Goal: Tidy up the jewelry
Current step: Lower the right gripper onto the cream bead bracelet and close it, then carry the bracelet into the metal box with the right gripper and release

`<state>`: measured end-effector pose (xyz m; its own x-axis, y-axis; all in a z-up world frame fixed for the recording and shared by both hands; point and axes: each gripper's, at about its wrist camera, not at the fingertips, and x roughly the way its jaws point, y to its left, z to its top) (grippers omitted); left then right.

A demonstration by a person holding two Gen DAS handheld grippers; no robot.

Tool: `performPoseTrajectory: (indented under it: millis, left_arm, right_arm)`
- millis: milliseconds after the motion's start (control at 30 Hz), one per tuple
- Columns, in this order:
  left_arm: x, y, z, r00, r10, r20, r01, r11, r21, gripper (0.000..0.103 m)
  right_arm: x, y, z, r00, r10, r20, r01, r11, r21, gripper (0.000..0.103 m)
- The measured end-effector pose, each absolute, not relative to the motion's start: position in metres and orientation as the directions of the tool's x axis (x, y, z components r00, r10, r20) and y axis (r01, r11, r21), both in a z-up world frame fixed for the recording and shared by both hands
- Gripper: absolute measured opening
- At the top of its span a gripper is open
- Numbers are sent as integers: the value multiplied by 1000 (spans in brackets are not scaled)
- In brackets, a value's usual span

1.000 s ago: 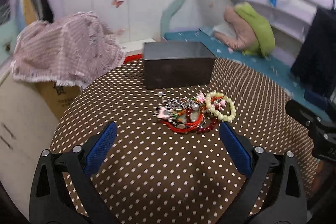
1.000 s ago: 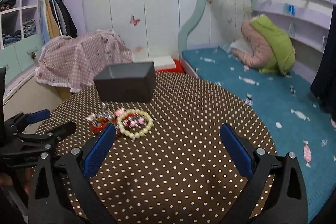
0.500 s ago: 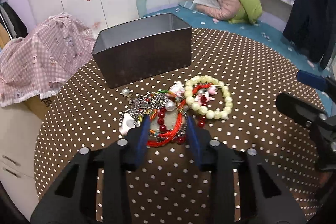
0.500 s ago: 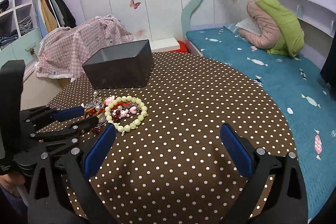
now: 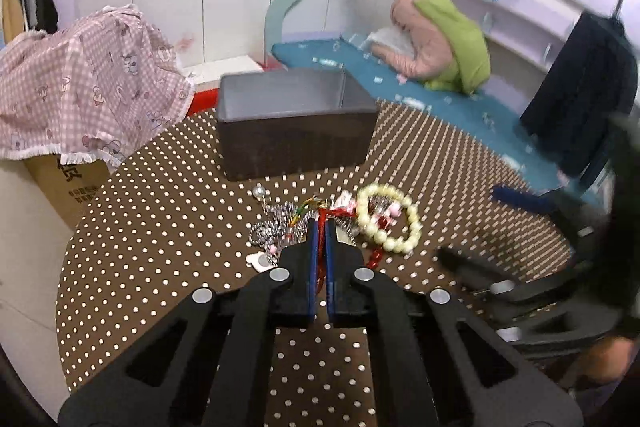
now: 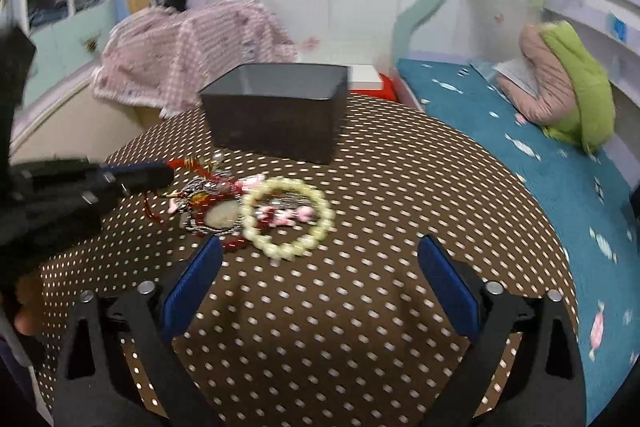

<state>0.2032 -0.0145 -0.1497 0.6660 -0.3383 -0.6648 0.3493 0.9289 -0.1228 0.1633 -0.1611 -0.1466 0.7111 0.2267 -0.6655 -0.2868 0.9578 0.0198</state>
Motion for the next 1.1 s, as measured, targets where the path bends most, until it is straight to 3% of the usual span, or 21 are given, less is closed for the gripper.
performPoseTrajectory:
  millis: [133,300,467,600,1100]
  left_arm:
    - [195,-5,-134,664,-392,-637,354,915,-194,3]
    - [188,11,-126,671,-403,-622,345,912,-219,3]
    - [187,17,-125,674,-401,-620,336,915,-225,3]
    - [188,18,-125,668,-406,-624,339,912,-230,3]
    - [217,7,-71,639,-508,-578,447,856,-258,3]
  right_arm:
    - [177,-137,-156,665,253,-703,-358,934,-3,54]
    - [188,-126,-166,634,239,-736,-392,919,-40,35]
    - [193,-124,-170,608,237,-758,-409,911,-43,24]
    - [193,-125,-167,592,256,-764,-427,904,-28,9]
    - [203,-162,-90,630,431,-646,-406,892,200,8]
